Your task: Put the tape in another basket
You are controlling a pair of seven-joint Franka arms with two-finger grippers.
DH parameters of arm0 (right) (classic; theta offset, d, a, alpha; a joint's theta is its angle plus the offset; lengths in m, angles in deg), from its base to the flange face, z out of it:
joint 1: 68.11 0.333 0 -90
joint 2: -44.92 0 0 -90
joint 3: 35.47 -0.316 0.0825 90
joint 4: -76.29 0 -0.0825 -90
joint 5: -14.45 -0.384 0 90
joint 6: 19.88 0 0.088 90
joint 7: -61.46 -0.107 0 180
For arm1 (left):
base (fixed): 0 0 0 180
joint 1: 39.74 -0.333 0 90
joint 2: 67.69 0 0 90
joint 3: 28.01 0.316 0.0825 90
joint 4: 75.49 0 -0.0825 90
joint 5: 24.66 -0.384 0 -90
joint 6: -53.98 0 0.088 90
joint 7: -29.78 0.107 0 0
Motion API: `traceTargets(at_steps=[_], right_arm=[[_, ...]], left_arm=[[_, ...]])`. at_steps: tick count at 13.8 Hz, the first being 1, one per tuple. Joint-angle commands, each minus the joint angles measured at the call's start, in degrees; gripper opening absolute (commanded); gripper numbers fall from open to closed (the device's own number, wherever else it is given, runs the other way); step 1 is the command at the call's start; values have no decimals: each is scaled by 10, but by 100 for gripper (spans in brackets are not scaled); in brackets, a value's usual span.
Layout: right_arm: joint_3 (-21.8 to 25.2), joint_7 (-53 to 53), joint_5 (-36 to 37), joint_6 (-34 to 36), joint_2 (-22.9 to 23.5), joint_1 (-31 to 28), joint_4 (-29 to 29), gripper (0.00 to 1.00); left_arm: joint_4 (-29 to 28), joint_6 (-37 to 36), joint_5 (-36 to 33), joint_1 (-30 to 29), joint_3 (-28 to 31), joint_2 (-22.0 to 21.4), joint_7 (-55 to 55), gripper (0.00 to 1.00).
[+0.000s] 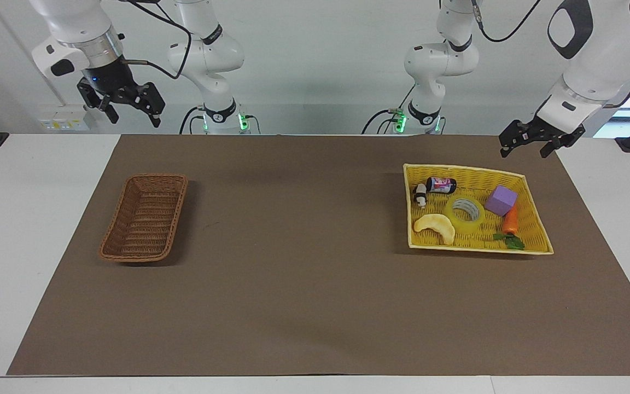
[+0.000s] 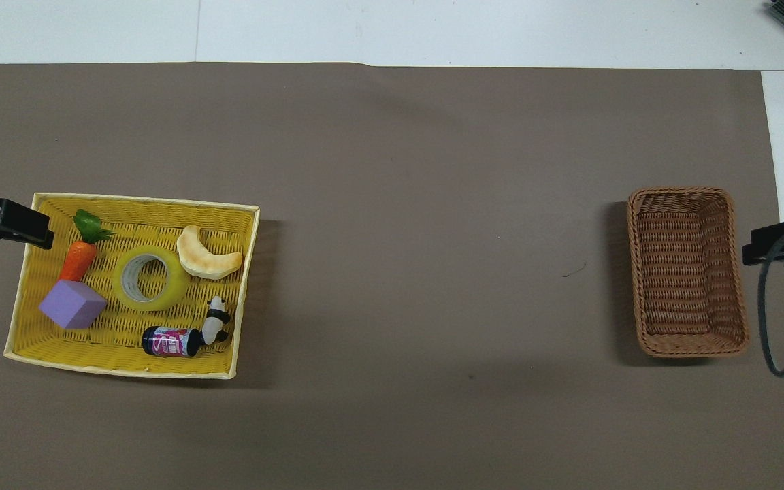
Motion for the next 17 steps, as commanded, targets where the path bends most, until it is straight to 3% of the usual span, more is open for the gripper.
traceTargets(at_steps=[1,17], right_arm=[[-5,12,3,-14,-13,-3,17,100],[-5,12,3,-15,-13,-4,17,100]], left_arm=[[-6,-18,-1,9,3,-29,5,100],[-6,-22,1,7,7,-32,0,100]])
